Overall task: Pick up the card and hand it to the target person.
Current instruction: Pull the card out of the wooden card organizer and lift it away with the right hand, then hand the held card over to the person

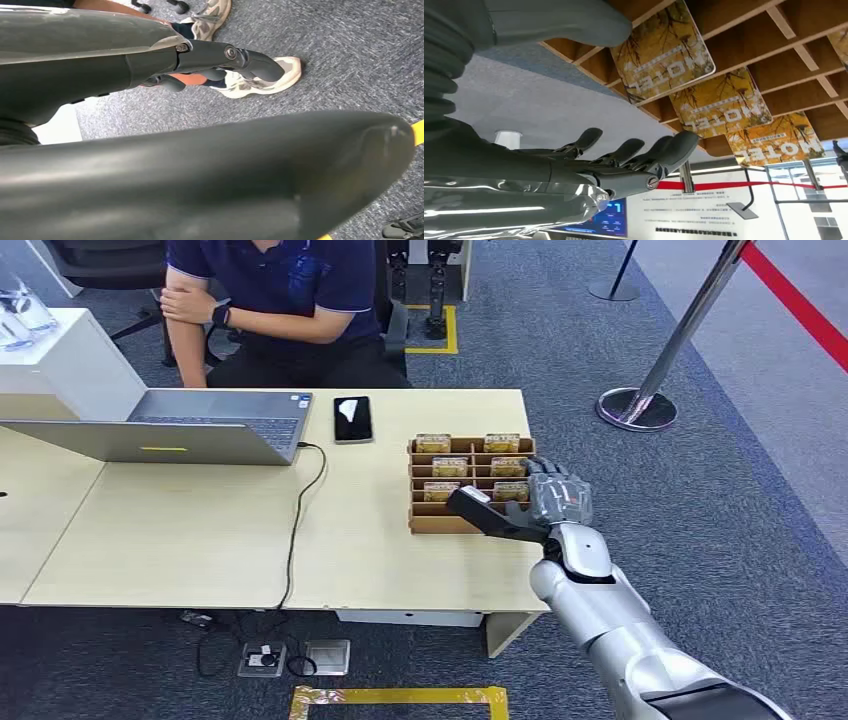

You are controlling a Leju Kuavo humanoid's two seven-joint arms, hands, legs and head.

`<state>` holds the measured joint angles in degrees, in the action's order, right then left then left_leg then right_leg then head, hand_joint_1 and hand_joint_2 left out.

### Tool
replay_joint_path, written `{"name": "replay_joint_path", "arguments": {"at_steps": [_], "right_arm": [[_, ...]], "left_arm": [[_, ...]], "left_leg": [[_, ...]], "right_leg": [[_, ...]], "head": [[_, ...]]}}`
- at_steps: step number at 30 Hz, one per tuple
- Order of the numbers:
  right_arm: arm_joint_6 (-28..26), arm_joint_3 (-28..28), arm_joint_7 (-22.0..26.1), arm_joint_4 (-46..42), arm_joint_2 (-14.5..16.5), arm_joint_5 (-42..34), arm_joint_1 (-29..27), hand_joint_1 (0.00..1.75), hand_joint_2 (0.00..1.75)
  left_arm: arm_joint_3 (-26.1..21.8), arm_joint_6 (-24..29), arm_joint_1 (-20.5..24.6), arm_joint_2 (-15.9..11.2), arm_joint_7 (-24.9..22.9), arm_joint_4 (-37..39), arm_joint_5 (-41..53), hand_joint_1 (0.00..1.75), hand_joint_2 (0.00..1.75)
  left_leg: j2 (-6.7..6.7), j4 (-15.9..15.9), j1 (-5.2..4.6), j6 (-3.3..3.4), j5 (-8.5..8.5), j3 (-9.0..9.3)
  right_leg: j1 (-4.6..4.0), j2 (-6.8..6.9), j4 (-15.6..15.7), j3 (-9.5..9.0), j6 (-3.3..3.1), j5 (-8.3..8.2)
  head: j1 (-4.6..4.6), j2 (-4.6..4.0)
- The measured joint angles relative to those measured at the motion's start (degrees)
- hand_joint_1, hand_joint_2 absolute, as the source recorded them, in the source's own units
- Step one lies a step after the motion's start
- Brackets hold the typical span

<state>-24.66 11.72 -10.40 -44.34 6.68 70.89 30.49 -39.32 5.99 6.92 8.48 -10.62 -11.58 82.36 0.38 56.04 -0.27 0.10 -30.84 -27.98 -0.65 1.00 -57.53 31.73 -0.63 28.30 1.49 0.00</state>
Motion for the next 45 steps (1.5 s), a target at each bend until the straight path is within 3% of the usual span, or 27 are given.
{"name": "replay_joint_path", "arguments": {"at_steps": [16, 20, 22, 37, 45], "right_arm": [[1.0, 0.0, -0.6, 0.3, 0.2, 0.9, -0.3, 1.24, 1.75], [0.8, 0.0, -0.3, 0.6, 0.2, 0.8, -0.1, 1.67, 1.75], [0.7, 0.0, 0.0, 0.8, 0.2, 0.6, 0.0, 1.73, 1.75], [-3.4, -1.4, 2.5, 0.9, 0.0, -1.9, 0.4, 1.75, 1.75], [-4.4, -1.3, 4.0, -9.8, -0.3, -1.4, 0.8, 1.75, 1.75]], "left_arm": [[0.0, 0.0, 0.0, 0.1, -0.2, 0.0, 0.0, 0.0, 0.0], [0.0, 0.1, 0.1, 0.1, -0.3, 0.0, 0.0, 0.0, 0.0], [0.0, 0.1, 0.1, 0.2, -0.4, 0.0, 0.0, 0.0, 0.0], [0.0, 0.3, 0.1, 0.1, -0.3, 0.0, -0.5, 0.0, 0.0], [0.0, 0.4, 0.2, 0.1, -0.3, 0.0, -0.3, 0.0, 0.0]], "left_leg": [[0.0, 0.0, 0.0, 0.0, 0.0, -0.01], [0.0, 0.0, 0.0, 0.0, 0.0, 0.0], [0.0, 0.0, 0.0, 0.0, 0.0, 0.0], [0.0, 0.0, 0.0, 0.0, 0.0, -0.03], [0.0, 0.0, 0.0, 0.0, 0.0, -0.05]], "right_leg": [[0.0, 0.0, 0.0, 0.01, 0.0, 0.0], [0.0, 0.0, 0.0, 0.01, 0.0, 0.0], [0.0, 0.0, 0.0, 0.01, 0.0, 0.0], [0.0, 0.0, 0.0, 0.02, -0.01, -0.01], [0.0, 0.0, 0.0, 0.04, -0.01, -0.01]], "head": [[0.03, 0.0], [0.01, 0.0], [0.0, 0.0], [0.02, 0.0], [0.01, 0.0]]}}
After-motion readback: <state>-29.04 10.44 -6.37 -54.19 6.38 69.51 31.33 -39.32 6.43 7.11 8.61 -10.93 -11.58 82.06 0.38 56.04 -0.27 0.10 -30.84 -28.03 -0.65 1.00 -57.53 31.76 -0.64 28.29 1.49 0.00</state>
